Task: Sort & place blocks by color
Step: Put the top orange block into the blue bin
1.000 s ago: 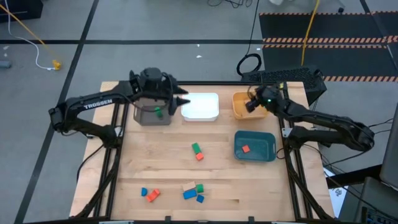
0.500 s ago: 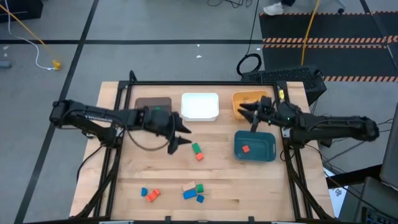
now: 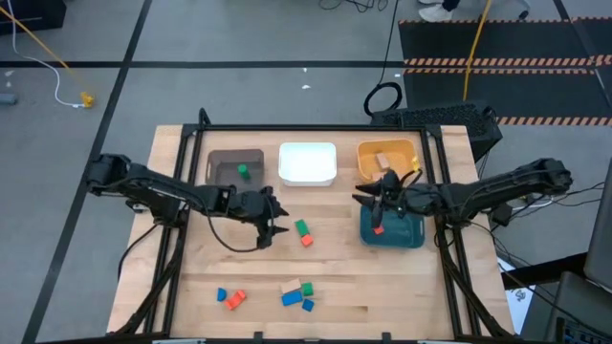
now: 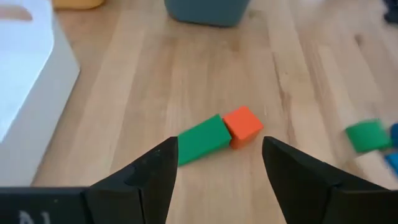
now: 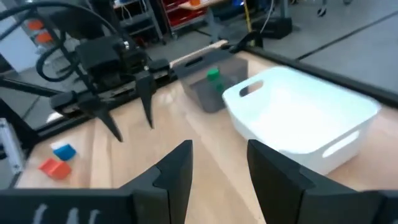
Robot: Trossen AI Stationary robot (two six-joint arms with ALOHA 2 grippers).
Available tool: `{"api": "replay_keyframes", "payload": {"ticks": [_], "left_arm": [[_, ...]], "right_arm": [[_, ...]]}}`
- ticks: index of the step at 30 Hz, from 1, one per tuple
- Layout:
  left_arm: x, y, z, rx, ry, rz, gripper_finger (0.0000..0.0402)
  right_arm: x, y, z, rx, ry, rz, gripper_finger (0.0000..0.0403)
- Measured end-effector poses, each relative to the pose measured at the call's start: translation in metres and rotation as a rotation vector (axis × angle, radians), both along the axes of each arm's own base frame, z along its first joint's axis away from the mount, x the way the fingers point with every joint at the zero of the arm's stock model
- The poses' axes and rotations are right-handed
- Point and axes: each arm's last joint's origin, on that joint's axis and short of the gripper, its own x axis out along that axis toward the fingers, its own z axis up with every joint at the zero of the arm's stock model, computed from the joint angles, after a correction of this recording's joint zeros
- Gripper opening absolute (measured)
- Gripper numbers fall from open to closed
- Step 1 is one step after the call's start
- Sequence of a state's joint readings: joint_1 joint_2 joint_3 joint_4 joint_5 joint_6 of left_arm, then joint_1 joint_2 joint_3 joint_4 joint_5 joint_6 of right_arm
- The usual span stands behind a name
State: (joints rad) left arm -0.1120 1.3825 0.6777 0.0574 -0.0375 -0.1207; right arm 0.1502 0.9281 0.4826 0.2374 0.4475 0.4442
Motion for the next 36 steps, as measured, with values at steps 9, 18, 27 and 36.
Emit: {"api": "replay_keyframes", "payload": {"ticks": [9,18,27,36], "left_arm": [[0.017,0.0,-0.019,0.07,-0.027,-0.048,0.0234],[0.016,0.0,-0.011,-0.024,-0.066,0.015,0.0234],[0.005,0.001,0.003,-0.035,-0.062,0.022,0.0234],[-0.015,-0.009,0.023,-0.12,-0.047,0.038,0.0234]], "right_arm": [[0.022,0.024,-0.015,0.058,-0.038,0.077,0.0144],[0.046,0.044,-0.034,0.026,-0.131,0.116,0.0144],[0.065,0.051,-0.044,0.071,-0.164,0.131,0.0206],[0.102,0.051,-0.023,0.065,0.012,0.152,0.0264]]}}
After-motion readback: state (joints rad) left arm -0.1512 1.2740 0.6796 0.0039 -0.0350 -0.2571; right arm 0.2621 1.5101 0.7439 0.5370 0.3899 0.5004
